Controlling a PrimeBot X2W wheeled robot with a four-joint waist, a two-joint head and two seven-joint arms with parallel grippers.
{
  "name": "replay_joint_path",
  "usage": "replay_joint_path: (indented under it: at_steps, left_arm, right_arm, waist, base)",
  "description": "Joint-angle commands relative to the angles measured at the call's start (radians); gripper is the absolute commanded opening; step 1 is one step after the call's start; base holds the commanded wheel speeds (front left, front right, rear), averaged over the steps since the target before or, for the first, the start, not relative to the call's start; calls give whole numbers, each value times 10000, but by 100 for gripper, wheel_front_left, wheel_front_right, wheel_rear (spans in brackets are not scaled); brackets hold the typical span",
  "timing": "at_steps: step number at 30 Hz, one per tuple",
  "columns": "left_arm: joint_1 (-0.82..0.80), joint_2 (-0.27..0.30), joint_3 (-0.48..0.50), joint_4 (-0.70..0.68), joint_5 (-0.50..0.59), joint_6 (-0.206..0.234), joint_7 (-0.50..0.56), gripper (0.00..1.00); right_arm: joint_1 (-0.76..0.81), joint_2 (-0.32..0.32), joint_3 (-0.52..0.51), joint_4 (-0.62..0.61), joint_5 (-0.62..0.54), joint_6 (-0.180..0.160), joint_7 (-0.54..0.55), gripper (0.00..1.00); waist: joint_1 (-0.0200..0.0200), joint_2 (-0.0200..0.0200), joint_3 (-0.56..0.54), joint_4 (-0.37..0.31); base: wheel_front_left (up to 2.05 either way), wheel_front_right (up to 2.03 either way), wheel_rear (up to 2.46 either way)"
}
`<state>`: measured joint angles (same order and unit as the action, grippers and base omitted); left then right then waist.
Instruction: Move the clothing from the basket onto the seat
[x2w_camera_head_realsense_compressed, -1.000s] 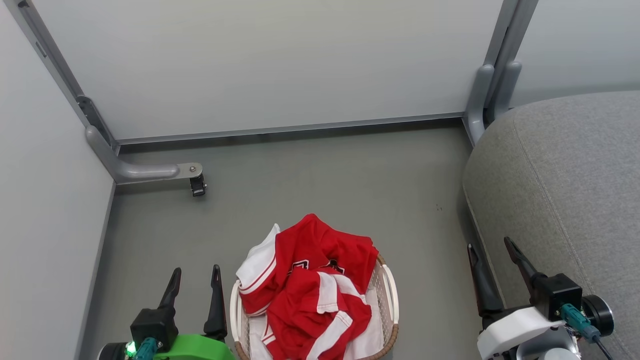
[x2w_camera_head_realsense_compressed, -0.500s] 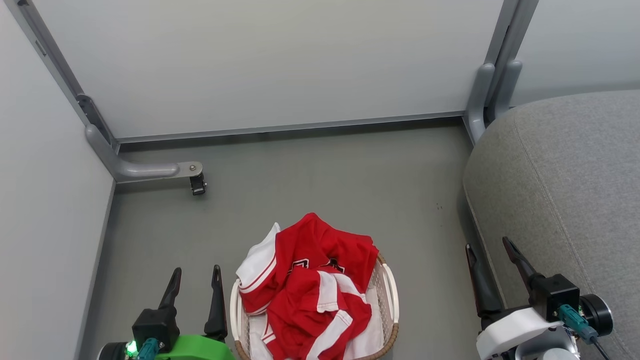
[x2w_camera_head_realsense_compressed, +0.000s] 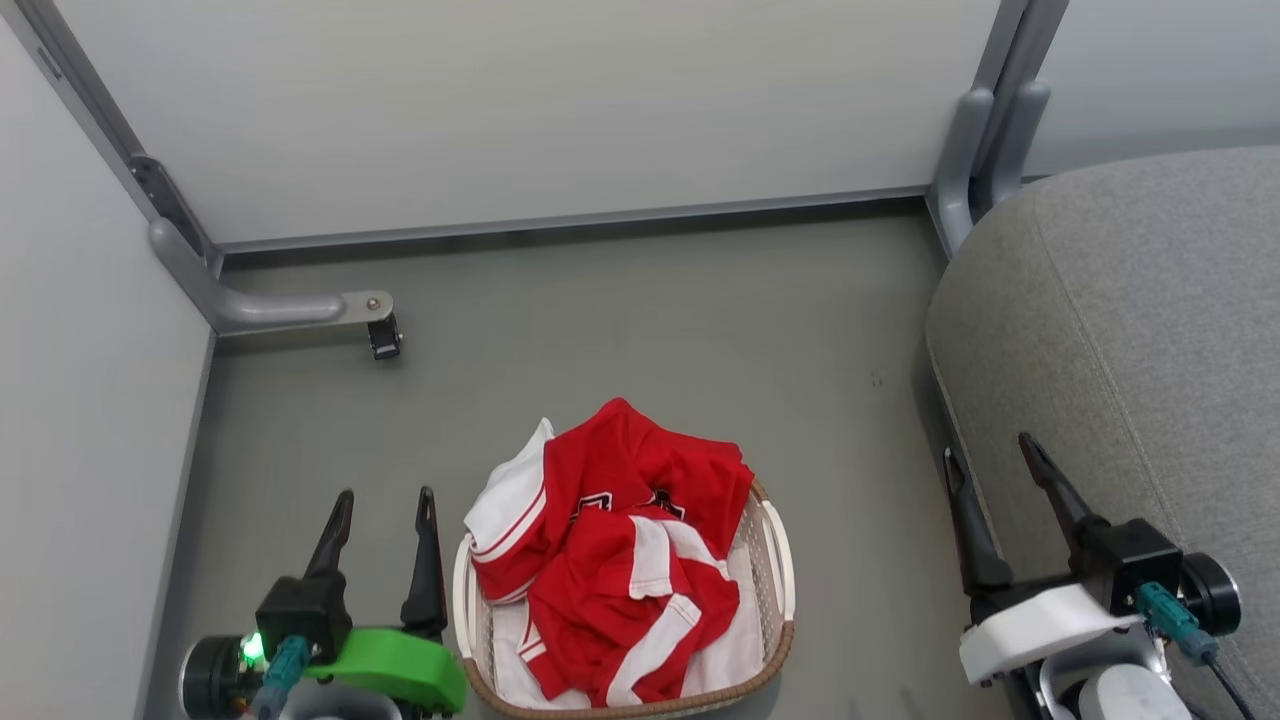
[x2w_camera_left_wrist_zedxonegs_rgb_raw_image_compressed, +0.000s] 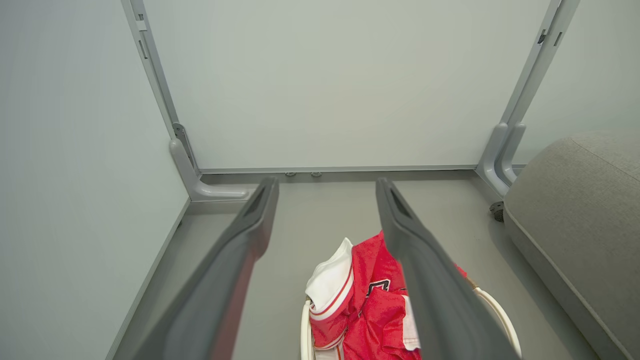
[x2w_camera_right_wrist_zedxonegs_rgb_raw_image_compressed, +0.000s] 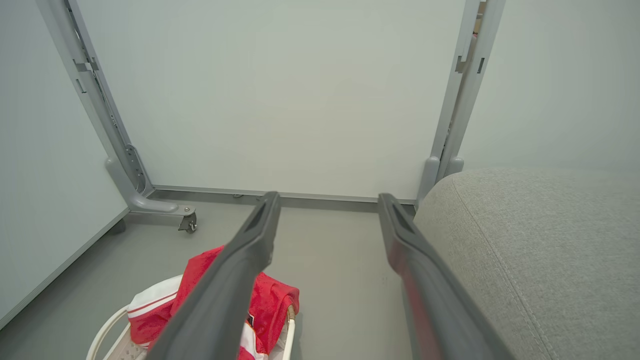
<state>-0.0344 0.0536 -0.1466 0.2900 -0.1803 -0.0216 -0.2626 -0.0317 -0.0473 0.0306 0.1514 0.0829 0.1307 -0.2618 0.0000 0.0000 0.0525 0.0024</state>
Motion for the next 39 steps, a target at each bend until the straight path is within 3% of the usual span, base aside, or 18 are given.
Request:
replay_joint_path:
  at_steps: [1, 12, 19, 23, 29, 39]
  left_arm:
    - [-437, 99, -39, -16, 119, -108, -24, 100]
    - [-4124, 818, -610, 1611, 983, -667, 51, 100]
    - [-6705, 1219, -1493, 3469, 856, -1057, 992, 100]
    - [-7711, 1394, -2597, 4365, 326, -1088, 1755, 100]
    - [-8703, 2162, -4555, 5069, -816, -1078, 2534, 100]
    - [-9651, 3247, -5864, 5771, -2177, -1080, 3015, 100]
  right_arm:
    - [-270, -56, -54, -142, -8, 0, -48, 100]
    - [-2135, -50, -73, -678, 109, 0, -37, 100]
    - [-2939, -42, 50, -836, 479, -3, -37, 100]
    - [-3229, -39, 179, -899, 697, -3, -37, 100]
    - [-3578, -42, 373, -1018, 1081, -3, -37, 100]
    - [-3565, -39, 710, -1040, 1523, -3, -37, 100]
  waist:
    - [0, 0, 721, -164]
    - [0, 0, 4079, -1194]
    - [0, 0, 5762, -1833]
    - [0, 0, 6386, -2091]
    - [0, 0, 7011, -2509]
    - [0, 0, 7498, -3008]
  base:
    - [0, 0, 0]
    - [0, 0, 0]
    - [0, 0, 0]
    - [0, 0, 0]
    - [0, 0, 0]
    - [0, 0, 0]
